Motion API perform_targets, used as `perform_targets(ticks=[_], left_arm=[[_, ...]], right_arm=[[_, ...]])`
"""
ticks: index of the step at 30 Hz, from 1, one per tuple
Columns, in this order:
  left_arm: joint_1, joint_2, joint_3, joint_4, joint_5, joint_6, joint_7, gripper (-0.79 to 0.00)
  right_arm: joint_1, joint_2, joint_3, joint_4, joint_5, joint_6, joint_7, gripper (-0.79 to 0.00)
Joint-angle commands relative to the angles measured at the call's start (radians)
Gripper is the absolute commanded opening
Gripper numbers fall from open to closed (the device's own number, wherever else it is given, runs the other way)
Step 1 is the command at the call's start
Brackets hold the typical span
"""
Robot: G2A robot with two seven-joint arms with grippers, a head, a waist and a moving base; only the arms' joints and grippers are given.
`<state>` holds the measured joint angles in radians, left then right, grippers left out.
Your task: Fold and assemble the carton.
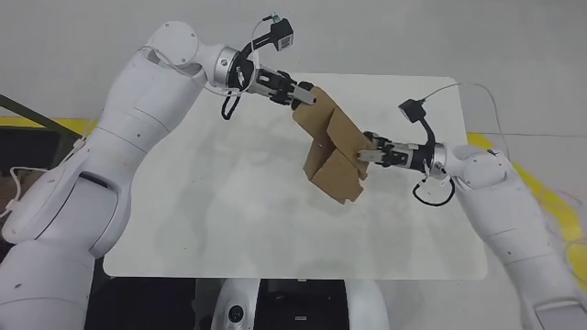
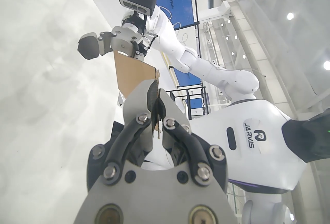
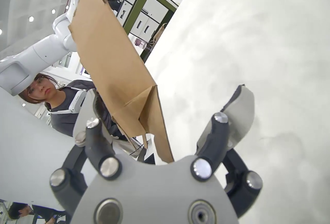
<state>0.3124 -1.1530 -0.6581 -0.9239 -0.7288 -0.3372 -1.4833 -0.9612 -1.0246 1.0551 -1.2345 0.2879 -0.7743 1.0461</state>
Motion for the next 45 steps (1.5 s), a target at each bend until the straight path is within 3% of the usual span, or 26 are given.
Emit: perform_targets(ticks=[1, 16, 17, 19, 20, 26, 33, 41, 45], left_arm=[[0.0, -0.001, -0.003, 0.002, 0.001, 0.0, 0.001, -0.785], [0.023, 0.013, -0.054, 0.028, -0.014, 0.016, -0.016, -0.785], [0.025, 0.015, -0.059, 0.03, -0.014, 0.018, -0.018, -0.736], [0.029, 0.019, -0.068, 0.028, -0.017, 0.023, -0.023, -0.394], [0.032, 0.02, -0.074, 0.029, -0.022, 0.024, -0.024, 0.0], [0.044, 0.031, -0.126, 0.03, -0.068, 0.029, -0.029, 0.0], [0.051, 0.055, -0.203, 0.06, -0.032, -0.034, 0.034, 0.0], [0.076, 0.091, -0.267, 0.079, 0.047, -0.095, 0.095, 0.0], [0.086, 0.105, -0.271, 0.072, 0.113, -0.107, 0.108, 0.0]], right_arm=[[0.008, 0.009, -0.019, 0.0, 0.012, -0.003, -0.003, -0.785], [0.076, 0.065, -0.164, 0.028, 0.149, -0.046, -0.046, -0.785], [0.081, 0.068, -0.174, 0.03, 0.155, -0.049, -0.049, -0.785], [0.089, 0.075, -0.193, 0.028, 0.168, -0.054, -0.054, -0.785], [0.094, 0.078, -0.202, 0.028, 0.175, -0.056, -0.056, -0.785], [0.117, 0.095, -0.252, 0.027, 0.219, -0.073, -0.073, -0.785], [0.135, 0.114, -0.293, 0.038, 0.306, -0.069, -0.069, -0.785], [0.143, 0.12, -0.26, 0.103, 0.508, 0.055, 0.046, -0.785], [0.131, 0.125, -0.226, 0.093, 0.511, 0.169, -0.007, -0.785]])
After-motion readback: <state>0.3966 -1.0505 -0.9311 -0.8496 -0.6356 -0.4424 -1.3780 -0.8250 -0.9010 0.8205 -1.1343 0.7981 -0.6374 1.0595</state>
